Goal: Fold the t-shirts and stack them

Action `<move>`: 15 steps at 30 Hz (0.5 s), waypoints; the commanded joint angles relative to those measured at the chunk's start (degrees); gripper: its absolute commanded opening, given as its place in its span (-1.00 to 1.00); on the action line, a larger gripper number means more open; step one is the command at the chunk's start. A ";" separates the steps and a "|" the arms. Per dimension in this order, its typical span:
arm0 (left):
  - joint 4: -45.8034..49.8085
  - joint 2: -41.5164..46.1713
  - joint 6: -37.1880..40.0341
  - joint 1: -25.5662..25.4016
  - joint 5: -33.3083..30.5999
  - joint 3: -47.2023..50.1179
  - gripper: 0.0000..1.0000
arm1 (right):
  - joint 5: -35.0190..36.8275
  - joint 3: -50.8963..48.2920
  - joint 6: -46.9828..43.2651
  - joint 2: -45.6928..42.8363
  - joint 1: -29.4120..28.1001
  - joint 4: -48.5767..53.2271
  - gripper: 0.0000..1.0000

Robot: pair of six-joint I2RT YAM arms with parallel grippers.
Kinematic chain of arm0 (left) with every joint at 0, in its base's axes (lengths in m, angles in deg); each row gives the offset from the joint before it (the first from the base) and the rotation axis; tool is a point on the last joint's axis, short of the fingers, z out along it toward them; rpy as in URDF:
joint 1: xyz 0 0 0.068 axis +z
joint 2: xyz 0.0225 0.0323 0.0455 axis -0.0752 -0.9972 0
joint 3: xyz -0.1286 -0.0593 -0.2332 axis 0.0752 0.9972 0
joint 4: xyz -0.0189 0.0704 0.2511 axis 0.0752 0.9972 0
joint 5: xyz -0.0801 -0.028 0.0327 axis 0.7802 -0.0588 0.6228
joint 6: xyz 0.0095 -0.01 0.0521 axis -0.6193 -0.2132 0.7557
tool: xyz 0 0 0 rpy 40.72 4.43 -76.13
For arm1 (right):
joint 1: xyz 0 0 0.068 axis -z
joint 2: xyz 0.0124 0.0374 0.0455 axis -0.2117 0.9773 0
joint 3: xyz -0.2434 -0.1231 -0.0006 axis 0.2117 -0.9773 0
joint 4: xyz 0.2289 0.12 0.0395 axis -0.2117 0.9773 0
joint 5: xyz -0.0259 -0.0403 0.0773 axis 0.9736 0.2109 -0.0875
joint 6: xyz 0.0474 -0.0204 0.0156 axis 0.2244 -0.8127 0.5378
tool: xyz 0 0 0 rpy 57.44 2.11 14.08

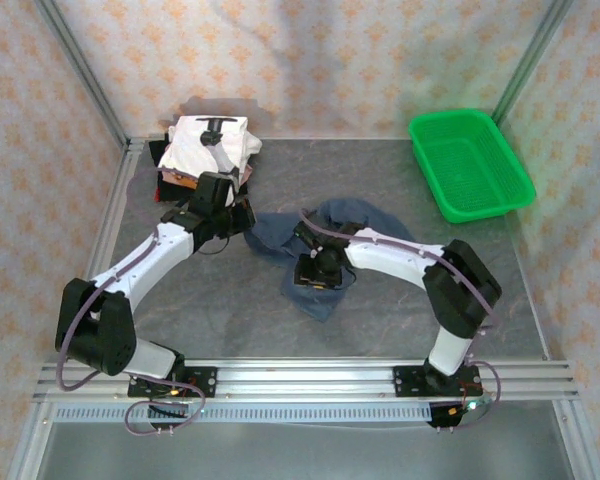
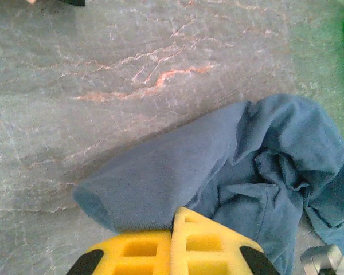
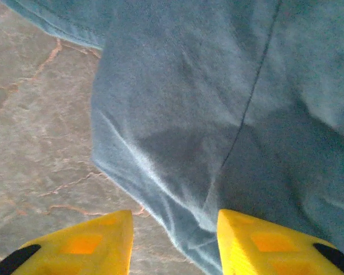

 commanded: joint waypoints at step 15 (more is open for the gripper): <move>8.07 6.31 0.18 2.88 0.92 -1.43 -1.00 | 13.29 2.42 3.61 -2.82 -0.61 6.87 -1.00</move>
